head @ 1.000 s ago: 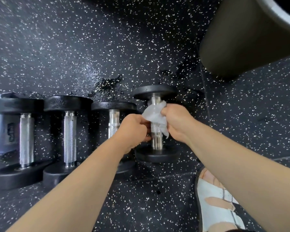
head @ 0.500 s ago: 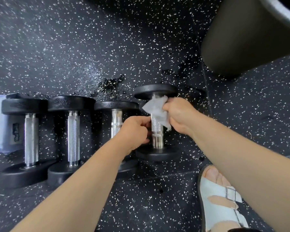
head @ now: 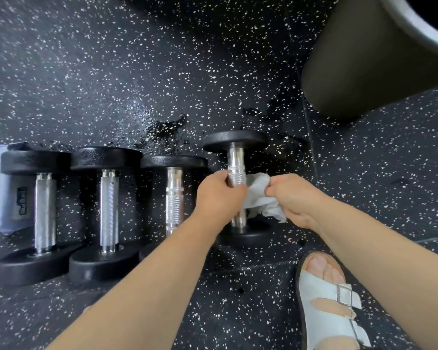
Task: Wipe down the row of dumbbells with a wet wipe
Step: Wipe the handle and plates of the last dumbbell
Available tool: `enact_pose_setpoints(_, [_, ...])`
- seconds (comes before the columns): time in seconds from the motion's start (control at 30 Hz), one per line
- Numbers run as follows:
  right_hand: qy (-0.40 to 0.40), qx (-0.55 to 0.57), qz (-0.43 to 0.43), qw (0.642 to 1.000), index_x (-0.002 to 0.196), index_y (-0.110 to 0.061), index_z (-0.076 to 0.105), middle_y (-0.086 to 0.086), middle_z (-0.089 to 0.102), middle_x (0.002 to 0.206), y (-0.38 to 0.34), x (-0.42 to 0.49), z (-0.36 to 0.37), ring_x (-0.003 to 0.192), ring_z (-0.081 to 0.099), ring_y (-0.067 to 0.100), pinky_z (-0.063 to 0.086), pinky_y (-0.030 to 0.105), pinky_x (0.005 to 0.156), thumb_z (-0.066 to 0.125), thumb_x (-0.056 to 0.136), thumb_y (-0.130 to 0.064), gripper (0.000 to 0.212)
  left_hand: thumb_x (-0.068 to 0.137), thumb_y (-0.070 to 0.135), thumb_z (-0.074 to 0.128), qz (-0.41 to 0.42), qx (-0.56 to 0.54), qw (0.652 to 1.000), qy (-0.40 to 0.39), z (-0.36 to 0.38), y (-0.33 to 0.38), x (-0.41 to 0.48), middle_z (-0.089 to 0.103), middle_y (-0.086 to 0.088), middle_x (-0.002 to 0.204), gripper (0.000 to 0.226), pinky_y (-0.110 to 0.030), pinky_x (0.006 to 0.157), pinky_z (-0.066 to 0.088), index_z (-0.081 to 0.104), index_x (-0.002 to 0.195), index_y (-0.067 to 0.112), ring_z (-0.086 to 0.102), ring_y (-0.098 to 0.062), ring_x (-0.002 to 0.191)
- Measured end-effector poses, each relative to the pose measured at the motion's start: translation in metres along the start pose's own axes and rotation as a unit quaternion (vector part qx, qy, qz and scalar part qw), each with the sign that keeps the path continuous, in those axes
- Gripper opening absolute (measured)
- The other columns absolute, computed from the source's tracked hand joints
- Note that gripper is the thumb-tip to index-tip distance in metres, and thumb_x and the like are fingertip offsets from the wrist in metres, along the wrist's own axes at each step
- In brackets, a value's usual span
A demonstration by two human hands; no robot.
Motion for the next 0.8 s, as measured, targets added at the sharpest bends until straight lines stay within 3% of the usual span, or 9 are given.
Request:
enact_pose_setpoints(0.07, [0.031, 0.016, -0.025, 0.999, 0.119, 0.014, 0.052, 0.004, 0.049, 0.075, -0.001, 0.0, -0.019, 0.066, 0.045, 0.015, 0.04, 0.03, 0.065, 0.046, 0.088, 0.003, 0.033, 0.085, 0.019, 0.065, -0.001, -0.004, 1.0, 0.017, 0.012, 0.006, -0.001, 0.055, 0.001, 0.076, 0.012, -0.023, 0.055, 0.038, 0.056, 0.091, 0.014, 0.048, -0.013, 0.064])
enact_pose_setpoints(0.17, [0.049, 0.029, -0.022, 0.998, 0.097, 0.003, 0.059, 0.006, 0.051, 0.074, 0.001, 0.002, -0.031, 0.065, 0.048, 0.015, 0.043, 0.036, 0.072, 0.042, 0.091, 0.001, 0.018, 0.086, 0.022, 0.07, 0.002, -0.015, 0.998, 0.067, 0.019, 0.009, -0.001, 0.055, 0.002, 0.089, 0.037, -0.021, 0.06, 0.042, 0.053, 0.117, 0.014, 0.054, -0.013, 0.076])
enact_pose_setpoints(0.23, [0.061, 0.08, 0.01, 0.995, 0.093, -0.002, 0.06, 0.014, 0.059, 0.074, 0.01, 0.005, -0.036, 0.062, 0.056, 0.021, 0.047, 0.036, 0.07, 0.04, 0.093, 0.001, 0.02, 0.086, 0.022, 0.071, 0.017, -0.02, 0.998, 0.062, 0.023, 0.01, -0.001, 0.053, 0.006, 0.082, 0.033, -0.022, 0.065, 0.045, 0.054, 0.113, 0.016, 0.054, -0.013, 0.076])
enact_pose_setpoints(0.3, [0.06, 0.129, 0.031, 0.989, 0.101, 0.0, 0.061, 0.017, 0.061, 0.077, 0.016, 0.004, -0.038, 0.058, 0.059, 0.021, 0.047, 0.032, 0.058, 0.041, 0.093, 0.001, 0.021, 0.085, 0.021, 0.071, 0.03, -0.02, 0.998, 0.046, 0.023, 0.009, 0.0, 0.06, 0.001, 0.082, 0.017, -0.027, 0.068, 0.05, 0.057, 0.094, 0.018, 0.057, -0.015, 0.075])
enact_pose_setpoints(0.4, [0.05, 0.171, 0.033, 0.983, 0.096, 0.002, 0.062, 0.017, 0.055, 0.072, 0.018, -0.002, -0.039, 0.053, 0.05, 0.022, 0.04, 0.026, 0.041, 0.04, 0.092, 0.005, 0.023, 0.087, 0.014, 0.069, 0.019, -0.074, 0.997, -0.03, 0.027, 0.004, 0.004, 0.072, -0.018, 0.092, 0.006, -0.036, 0.076, 0.057, 0.069, 0.093, 0.011, 0.062, -0.023, 0.072])
enact_pose_setpoints(0.53, [0.028, 0.189, 0.024, 0.981, 0.091, -0.001, 0.058, 0.015, 0.052, 0.066, 0.014, -0.008, -0.034, 0.051, 0.046, 0.021, 0.037, 0.025, 0.037, 0.035, 0.092, 0.008, 0.025, 0.093, 0.003, 0.058, -0.028, -0.167, 0.97, -0.172, 0.041, -0.005, 0.002, 0.072, -0.02, 0.107, 0.019, -0.05, 0.098, 0.05, 0.07, 0.107, 0.008, 0.067, -0.034, 0.1])
enact_pose_setpoints(0.63, [0.023, 0.253, 0.015, 0.967, 0.086, -0.005, 0.055, 0.01, 0.055, 0.074, 0.005, -0.006, -0.03, 0.057, 0.052, 0.016, 0.042, 0.022, 0.038, 0.037, 0.096, 0.003, 0.022, 0.093, 0.009, 0.06, -0.029, -0.112, 0.974, -0.197, 0.043, -0.009, 0.002, 0.071, -0.01, 0.099, 0.015, -0.036, 0.086, 0.056, 0.07, 0.104, 0.008, 0.062, -0.025, 0.091])
enact_pose_setpoints(0.73, [0.042, 0.296, 0.012, 0.954, 0.09, -0.003, 0.055, 0.01, 0.055, 0.08, -0.009, 0.001, -0.017, 0.06, 0.052, 0.015, 0.044, 0.023, 0.047, 0.038, 0.097, 0.002, 0.019, 0.091, 0.019, 0.063, 0.014, 0.001, 0.986, -0.168, 0.038, -0.002, 0.002, 0.061, -0.008, 0.085, 0.018, -0.038, 0.076, 0.053, 0.068, 0.104, 0.007, 0.053, -0.019, 0.075])
enact_pose_setpoints(0.8, [0.048, 0.263, 0.007, 0.964, 0.108, 0.001, 0.056, 0.014, 0.058, 0.087, -0.011, 0.0, -0.007, 0.064, 0.055, 0.018, 0.048, 0.029, 0.058, 0.037, 0.098, -0.002, 0.021, 0.091, 0.017, 0.063, 0.023, 0.013, 0.99, -0.135, 0.036, 0.001, 0.0, 0.061, -0.011, 0.082, 0.019, -0.043, 0.071, 0.053, 0.067, 0.104, 0.005, 0.053, -0.02, 0.071])
Point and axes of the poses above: each hand's wrist, its own x-axis towards the middle knuckle, its own z-axis out of the palm, y = z × x, the point moved 7 cm from there along x, towards the middle knuckle
